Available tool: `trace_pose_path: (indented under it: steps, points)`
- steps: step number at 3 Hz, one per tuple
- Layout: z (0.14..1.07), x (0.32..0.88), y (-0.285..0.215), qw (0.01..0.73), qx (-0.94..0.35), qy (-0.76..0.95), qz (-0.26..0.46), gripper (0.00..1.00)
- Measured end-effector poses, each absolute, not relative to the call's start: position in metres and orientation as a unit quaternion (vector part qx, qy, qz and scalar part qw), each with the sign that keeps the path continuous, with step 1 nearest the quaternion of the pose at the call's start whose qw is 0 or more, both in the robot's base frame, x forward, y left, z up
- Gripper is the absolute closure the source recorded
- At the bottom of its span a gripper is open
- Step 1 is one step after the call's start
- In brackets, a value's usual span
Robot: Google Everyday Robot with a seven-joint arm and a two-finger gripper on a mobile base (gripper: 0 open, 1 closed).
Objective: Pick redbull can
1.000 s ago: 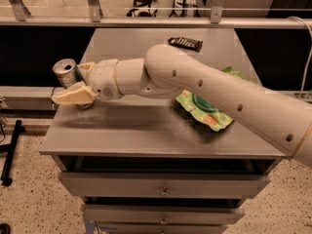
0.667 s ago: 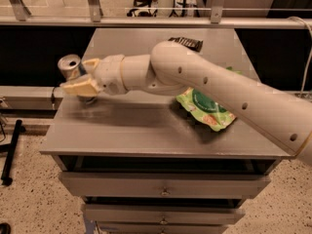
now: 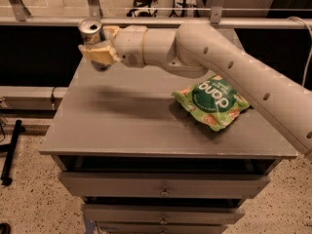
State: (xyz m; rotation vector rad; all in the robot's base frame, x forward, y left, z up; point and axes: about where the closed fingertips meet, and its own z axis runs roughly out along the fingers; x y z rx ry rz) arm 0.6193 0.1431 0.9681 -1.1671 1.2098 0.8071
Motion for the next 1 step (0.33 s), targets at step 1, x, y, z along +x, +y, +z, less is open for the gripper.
trace_pose_path:
  steps: [1]
  points:
    - [1.0054,0.6434,0.1112,0.641,-0.474,0.505,0.331,1.00]
